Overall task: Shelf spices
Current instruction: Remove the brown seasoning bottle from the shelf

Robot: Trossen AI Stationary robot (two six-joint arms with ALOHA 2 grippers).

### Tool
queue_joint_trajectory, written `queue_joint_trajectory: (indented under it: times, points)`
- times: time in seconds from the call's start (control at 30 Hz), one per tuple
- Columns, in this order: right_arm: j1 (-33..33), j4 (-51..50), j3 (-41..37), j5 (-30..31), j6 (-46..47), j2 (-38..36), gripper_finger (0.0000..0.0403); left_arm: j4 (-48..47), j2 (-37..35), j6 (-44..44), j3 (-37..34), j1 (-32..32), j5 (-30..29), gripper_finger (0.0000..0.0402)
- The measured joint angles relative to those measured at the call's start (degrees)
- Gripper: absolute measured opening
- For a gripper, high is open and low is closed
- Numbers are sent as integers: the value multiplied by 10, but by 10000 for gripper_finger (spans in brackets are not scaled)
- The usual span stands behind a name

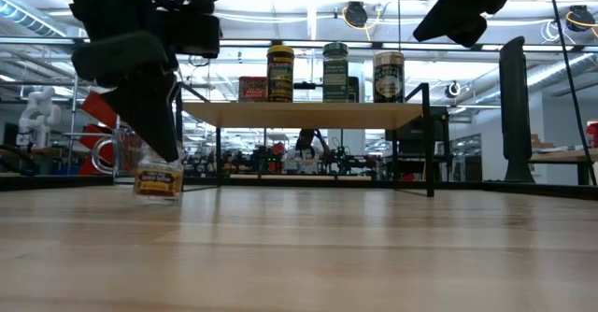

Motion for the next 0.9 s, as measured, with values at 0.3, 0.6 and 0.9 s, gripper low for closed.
queue_joint_trajectory:
  times: [0.3, 0.6, 0.9]
  points:
    - [0, 10, 0, -34, 0, 6, 0, 9, 0, 0, 0, 0, 4, 230]
    - [0, 51, 0, -39, -9, 18, 0, 0, 0, 4, 19, 0, 4, 273]
    - [0, 150, 0, -44, -58, 87, 0, -73, -44, -7, 73, -19, 24, 274]
